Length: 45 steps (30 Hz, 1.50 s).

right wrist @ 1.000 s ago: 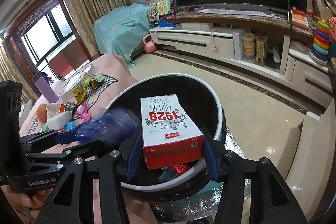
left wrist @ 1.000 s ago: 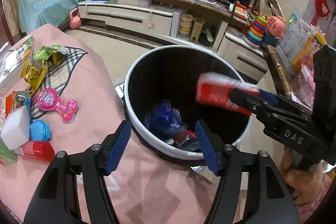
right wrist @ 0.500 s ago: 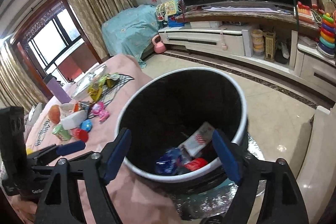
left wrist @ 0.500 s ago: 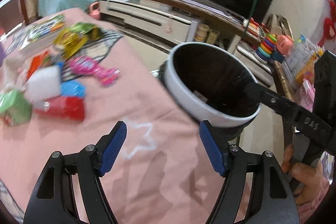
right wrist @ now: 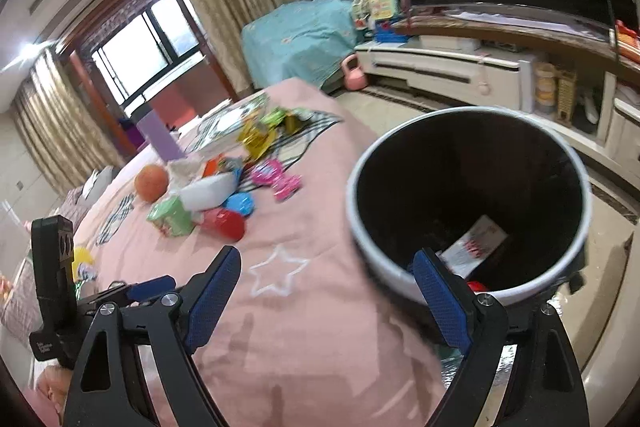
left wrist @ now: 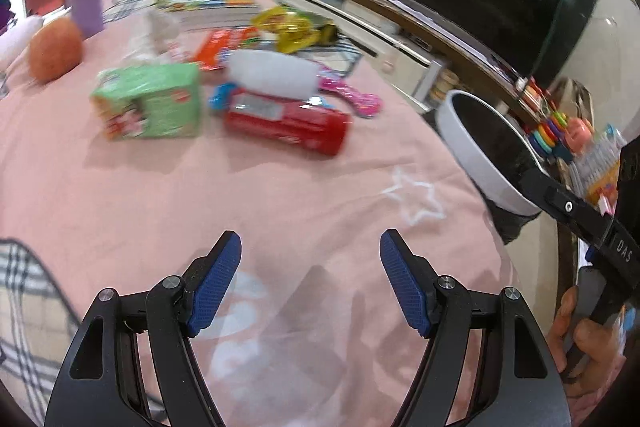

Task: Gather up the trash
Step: 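Move both open tools back toward the green juice box and red can, then grasp the green juice box with the left tool while the right tool grasps the red can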

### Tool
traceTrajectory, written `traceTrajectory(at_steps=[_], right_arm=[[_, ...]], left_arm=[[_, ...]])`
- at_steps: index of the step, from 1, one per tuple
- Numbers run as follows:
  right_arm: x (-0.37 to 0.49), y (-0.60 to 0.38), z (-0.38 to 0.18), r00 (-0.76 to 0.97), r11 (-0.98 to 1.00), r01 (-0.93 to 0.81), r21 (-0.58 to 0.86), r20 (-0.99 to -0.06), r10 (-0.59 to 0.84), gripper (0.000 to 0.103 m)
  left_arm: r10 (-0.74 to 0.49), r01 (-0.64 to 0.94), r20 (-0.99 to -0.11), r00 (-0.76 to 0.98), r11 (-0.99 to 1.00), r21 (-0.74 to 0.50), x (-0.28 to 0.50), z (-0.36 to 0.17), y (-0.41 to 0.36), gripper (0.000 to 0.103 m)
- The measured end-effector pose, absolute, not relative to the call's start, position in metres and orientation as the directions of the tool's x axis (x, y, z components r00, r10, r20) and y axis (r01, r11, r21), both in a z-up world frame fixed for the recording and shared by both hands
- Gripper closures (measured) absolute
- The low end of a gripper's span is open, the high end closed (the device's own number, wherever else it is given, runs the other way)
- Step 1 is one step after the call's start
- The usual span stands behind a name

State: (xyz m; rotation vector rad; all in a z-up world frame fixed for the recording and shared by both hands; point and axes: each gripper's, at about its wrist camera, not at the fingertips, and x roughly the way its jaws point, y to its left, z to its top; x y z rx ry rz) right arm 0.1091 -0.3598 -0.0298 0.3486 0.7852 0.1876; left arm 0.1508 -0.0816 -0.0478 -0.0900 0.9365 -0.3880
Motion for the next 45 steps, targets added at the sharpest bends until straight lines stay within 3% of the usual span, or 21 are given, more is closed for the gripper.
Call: traceTrajectory(at_steps=[24, 39, 45], right_arm=[[0.132, -0.256, -0.046, 0.61, 0.921, -0.244, 0.302, -0.691, 0.388, 0.008], [0.169, -0.233, -0.05, 0.575, 0.902, -0.343, 0.262, -0.701, 0.422, 0.009], [0.19, -0.227, -0.052, 0.56, 0.899, -0.376, 0.225, -0.718, 0.413, 0.013]], left_arm=[[-0.3, 0.219, -0.767, 0.567, 0.953, -0.21, 0.175, -0.059, 0.015, 0.028], [-0.308, 0.407, -0.777, 0.55, 0.91, -0.072, 0.248, -0.057, 0.021, 0.023], [-0.342, 0.467, -0.778, 0.526, 0.881, -0.072, 0.27, -0.058, 0.014, 0.022]])
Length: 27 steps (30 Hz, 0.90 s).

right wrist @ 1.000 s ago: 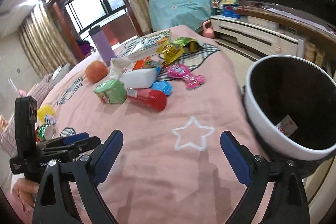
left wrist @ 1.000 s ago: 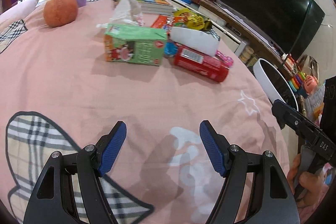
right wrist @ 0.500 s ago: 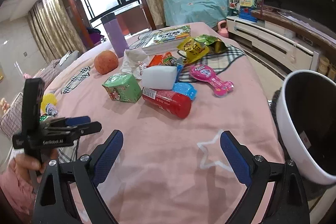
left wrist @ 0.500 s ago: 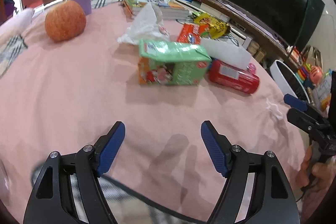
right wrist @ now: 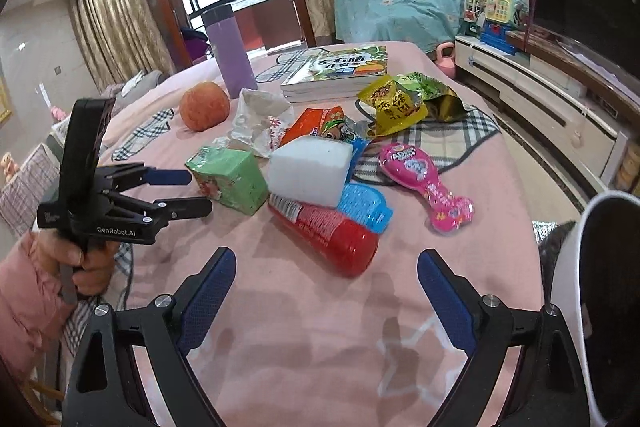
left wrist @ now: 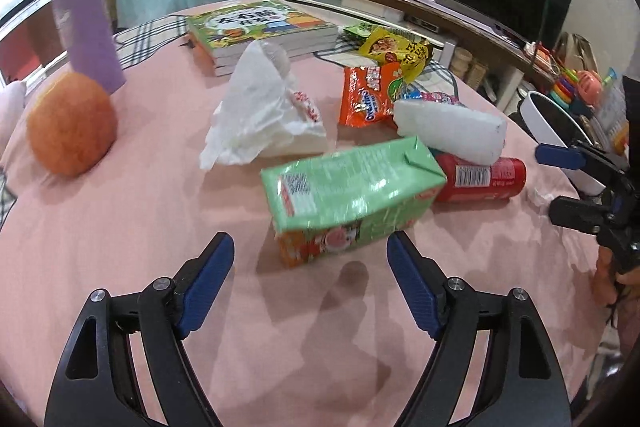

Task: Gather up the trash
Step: 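Grasp the green juice box with the left tool while the right tool grasps the red can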

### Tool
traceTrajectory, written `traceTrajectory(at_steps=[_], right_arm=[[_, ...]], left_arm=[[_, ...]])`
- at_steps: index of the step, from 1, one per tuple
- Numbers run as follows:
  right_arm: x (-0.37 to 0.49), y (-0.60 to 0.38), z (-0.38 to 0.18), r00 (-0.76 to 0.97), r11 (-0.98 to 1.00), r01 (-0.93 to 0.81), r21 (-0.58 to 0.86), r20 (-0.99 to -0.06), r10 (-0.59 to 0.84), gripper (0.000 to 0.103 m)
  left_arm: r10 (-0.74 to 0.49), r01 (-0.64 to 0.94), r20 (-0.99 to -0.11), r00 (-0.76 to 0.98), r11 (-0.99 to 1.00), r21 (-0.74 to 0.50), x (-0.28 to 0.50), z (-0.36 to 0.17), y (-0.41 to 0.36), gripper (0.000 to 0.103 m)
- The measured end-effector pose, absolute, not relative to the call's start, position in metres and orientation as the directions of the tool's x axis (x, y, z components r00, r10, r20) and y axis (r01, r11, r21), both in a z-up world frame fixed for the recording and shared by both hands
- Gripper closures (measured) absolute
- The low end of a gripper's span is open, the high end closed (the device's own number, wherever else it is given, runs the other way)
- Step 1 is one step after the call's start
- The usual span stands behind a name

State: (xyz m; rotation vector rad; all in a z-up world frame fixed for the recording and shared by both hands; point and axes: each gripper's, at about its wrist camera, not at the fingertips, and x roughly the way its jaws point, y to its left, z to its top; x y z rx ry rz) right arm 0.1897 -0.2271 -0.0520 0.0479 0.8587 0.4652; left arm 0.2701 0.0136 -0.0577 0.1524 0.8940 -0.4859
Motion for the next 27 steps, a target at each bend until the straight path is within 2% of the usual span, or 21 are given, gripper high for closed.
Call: traceTrajectory(at_steps=[4, 7, 9, 10, 12, 18, 23, 25, 27], right_arm=[[0.203, -0.222, -0.06, 0.537, 0.899, -0.387, 0.205, -0.743, 0.4, 0.023], [0.209, -0.22, -0.067, 0.52, 0.9, -0.388, 0.197, -0.76, 0.39, 0.042], [0.208, -0.218, -0.07, 0.51, 0.902, -0.385, 0.195, -0.77, 0.384, 0.063], [0.207, -0.219, -0.072, 0.507, 0.905, -0.379, 0.193, -0.775, 0.378, 0.066], [0.204, -0.22, -0.074, 0.504, 0.904, -0.375, 0.204, -0.774, 0.384, 0.069], [0.184, -0.231, -0.071, 0.506, 0.905, -0.36, 0.226, -0.768, 0.393, 0.071], [0.167, -0.247, -0.072, 0.485, 0.9, -0.327, 0.287, -0.767, 0.42, 0.071], [0.164, -0.251, -0.071, 0.486, 0.897, -0.322, 0.302, -0.76, 0.43, 0.07], [0.162, -0.251, -0.07, 0.492, 0.899, -0.327, 0.293, -0.759, 0.426, 0.066]], left_arm=[[-0.374, 0.492, -0.767, 0.521, 0.866, -0.089, 0.275, -0.057, 0.006, 0.022], [-0.372, 0.514, -0.763, 0.529, 0.856, -0.061, 0.269, -0.057, -0.001, 0.022], [-0.375, 0.525, -0.76, 0.53, 0.849, -0.052, 0.263, -0.056, -0.004, 0.026], [-0.376, 0.528, -0.761, 0.528, 0.848, -0.053, 0.26, -0.056, -0.006, 0.03], [-0.377, 0.528, -0.766, 0.52, 0.847, -0.058, 0.255, -0.056, -0.009, 0.046], [-0.39, 0.516, -0.787, 0.479, 0.85, -0.107, 0.227, -0.06, -0.013, 0.069], [-0.408, 0.52, -0.785, 0.466, 0.844, -0.13, 0.198, -0.059, -0.018, 0.068], [-0.387, 0.508, -0.784, 0.486, 0.855, -0.107, 0.199, -0.058, -0.017, 0.062], [-0.364, 0.488, -0.786, 0.499, 0.868, -0.093, 0.203, -0.059, -0.013, 0.045]])
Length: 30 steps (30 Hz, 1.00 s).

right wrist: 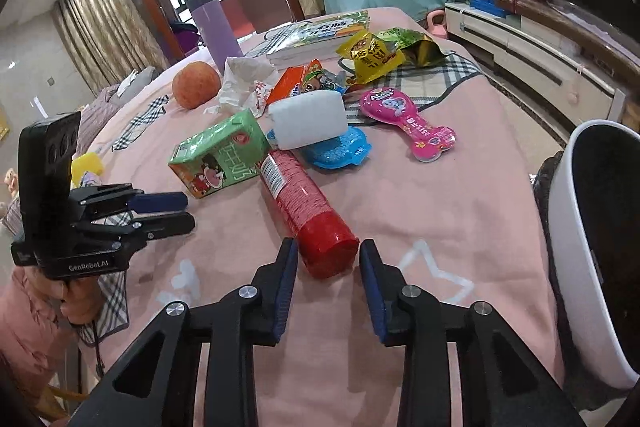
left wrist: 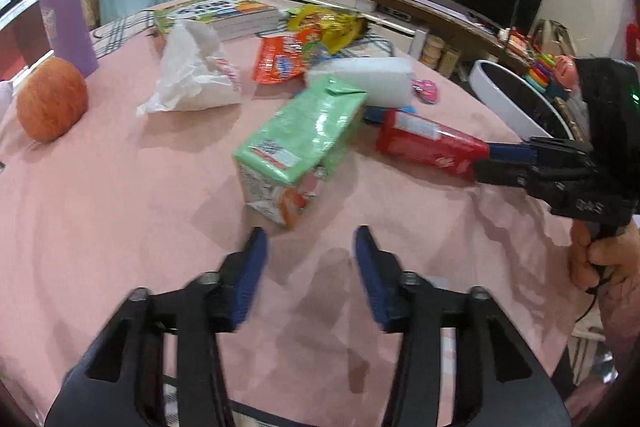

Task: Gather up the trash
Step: 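Grasp the green juice box with the left tool while the right tool grasps the red can, then carry the juice box and red can over the trash bin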

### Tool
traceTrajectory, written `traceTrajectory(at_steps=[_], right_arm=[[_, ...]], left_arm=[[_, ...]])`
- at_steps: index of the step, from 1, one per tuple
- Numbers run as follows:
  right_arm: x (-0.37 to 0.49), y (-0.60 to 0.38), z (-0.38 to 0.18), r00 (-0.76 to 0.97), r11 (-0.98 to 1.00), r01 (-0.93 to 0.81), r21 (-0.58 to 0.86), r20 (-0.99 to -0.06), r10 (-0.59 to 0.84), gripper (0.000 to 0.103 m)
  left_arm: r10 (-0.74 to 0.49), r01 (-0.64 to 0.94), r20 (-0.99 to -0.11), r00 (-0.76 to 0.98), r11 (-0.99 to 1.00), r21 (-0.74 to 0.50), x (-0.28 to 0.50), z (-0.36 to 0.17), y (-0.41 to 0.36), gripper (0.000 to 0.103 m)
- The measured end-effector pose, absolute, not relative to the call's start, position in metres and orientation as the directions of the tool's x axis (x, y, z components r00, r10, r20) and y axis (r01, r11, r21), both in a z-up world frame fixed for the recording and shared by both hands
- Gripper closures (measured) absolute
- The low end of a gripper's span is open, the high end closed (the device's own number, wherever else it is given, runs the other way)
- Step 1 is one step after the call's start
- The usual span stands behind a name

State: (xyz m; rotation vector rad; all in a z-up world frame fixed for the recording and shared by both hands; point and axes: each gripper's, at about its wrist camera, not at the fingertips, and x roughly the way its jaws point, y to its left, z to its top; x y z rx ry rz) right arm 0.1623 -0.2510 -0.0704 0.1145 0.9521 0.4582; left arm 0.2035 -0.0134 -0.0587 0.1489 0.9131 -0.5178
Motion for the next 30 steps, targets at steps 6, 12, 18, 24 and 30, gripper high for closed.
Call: traceTrajectory(at_steps=[6, 12, 18, 24, 30], right_arm=[[0.169, -0.241, -0.068, 0.508, 0.901, -0.357, 0.245, -0.758, 0.408, 0.047], [0.189, -0.226, -0.072, 0.5, 0.899, -0.386, 0.206, -0.773, 0.392, 0.047], [0.194, -0.226, -0.08, 0.477, 0.905, -0.373, 0.205, -0.794, 0.377, 0.057], [0.174, -0.241, -0.075, 0.502, 0.924, -0.31, 0.224, -0.786, 0.359, 0.07], [0.149, -0.268, -0.067, 0.543, 0.932, -0.225, 0.286, -0.757, 0.363, 0.07]], left_arm=[[-0.361, 0.457, -0.773, 0.522, 0.884, -0.104, 0.225, -0.055, -0.008, 0.029], [-0.365, 0.509, -0.771, 0.522, 0.859, -0.062, 0.239, -0.055, -0.034, 0.029], [-0.371, 0.517, -0.78, 0.505, 0.853, -0.071, 0.234, -0.058, -0.045, 0.07], [-0.364, 0.472, -0.769, 0.525, 0.877, -0.093, 0.212, -0.054, -0.045, 0.072], [-0.404, 0.438, -0.736, 0.544, 0.884, -0.163, 0.178, -0.041, -0.053, 0.072]])
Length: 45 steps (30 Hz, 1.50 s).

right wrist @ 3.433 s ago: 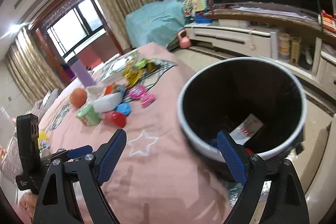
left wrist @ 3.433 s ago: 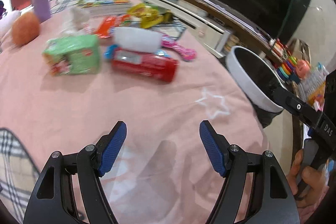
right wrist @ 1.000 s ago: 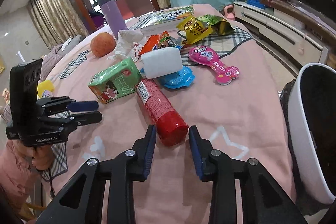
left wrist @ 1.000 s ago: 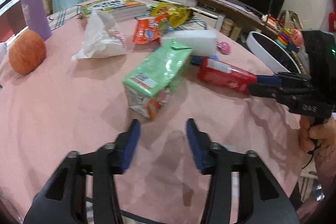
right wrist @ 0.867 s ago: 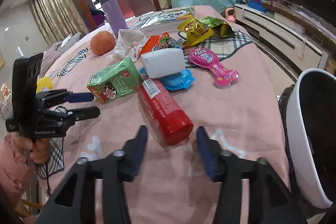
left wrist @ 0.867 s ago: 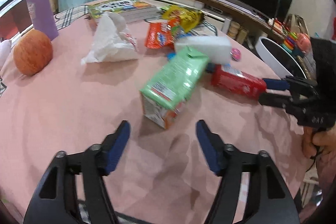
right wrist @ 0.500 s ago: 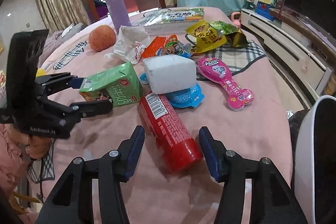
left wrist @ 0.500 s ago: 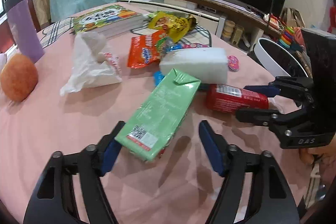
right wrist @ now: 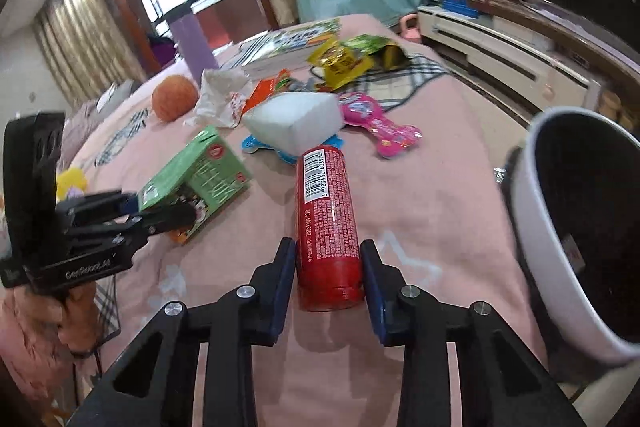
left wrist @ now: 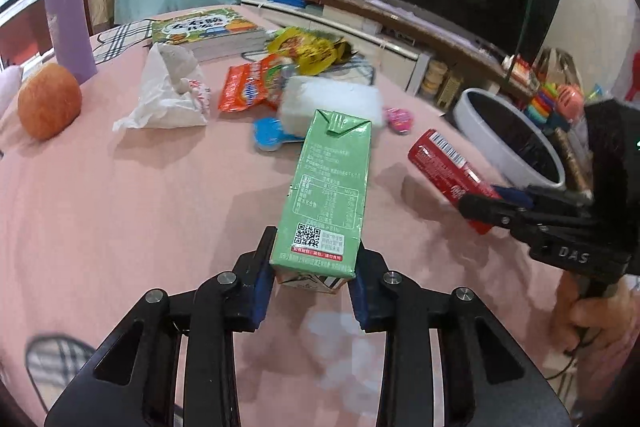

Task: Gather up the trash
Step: 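Carry the juice box and red can over the trash bin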

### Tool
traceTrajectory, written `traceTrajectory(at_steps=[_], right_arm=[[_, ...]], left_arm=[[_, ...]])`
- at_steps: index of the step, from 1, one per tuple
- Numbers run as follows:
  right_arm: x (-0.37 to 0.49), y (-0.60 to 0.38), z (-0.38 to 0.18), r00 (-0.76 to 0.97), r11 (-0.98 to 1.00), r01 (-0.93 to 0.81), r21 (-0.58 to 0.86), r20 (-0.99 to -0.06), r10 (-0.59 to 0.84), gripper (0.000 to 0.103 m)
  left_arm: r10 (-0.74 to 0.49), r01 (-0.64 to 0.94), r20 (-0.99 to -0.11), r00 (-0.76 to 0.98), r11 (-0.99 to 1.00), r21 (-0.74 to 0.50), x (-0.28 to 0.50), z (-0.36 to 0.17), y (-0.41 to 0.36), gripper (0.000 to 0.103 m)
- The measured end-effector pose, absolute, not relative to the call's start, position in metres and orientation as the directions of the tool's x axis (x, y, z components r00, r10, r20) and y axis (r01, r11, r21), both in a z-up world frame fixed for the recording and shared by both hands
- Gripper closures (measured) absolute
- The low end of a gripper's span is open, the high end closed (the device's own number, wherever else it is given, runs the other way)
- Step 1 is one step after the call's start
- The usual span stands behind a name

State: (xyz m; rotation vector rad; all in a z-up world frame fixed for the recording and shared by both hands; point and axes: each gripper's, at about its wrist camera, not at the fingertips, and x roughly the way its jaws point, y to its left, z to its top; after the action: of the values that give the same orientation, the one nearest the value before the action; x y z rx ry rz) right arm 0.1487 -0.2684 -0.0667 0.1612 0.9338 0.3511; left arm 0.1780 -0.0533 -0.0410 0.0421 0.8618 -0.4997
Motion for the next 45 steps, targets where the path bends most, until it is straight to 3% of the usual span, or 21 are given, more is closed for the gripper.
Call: traceTrajectory(at_steps=[22, 45], right_arm=[[0.096, -0.384, -0.033, 0.703, 0.93, 0.034, 0.366, -0.67, 0.238, 0.07], [0.096, -0.451, -0.031, 0.729, 0.925, 0.14, 0.353, -0.669, 0.145, 0.07]], left_arm=[[-0.518, 0.565, -0.712, 0.474, 0.799, -0.205, 0.141, -0.02, -0.165, 0.072], [-0.507, 0.626, -0.736, 0.448, 0.766, -0.146, 0.153, -0.002, -0.254, 0.072]])
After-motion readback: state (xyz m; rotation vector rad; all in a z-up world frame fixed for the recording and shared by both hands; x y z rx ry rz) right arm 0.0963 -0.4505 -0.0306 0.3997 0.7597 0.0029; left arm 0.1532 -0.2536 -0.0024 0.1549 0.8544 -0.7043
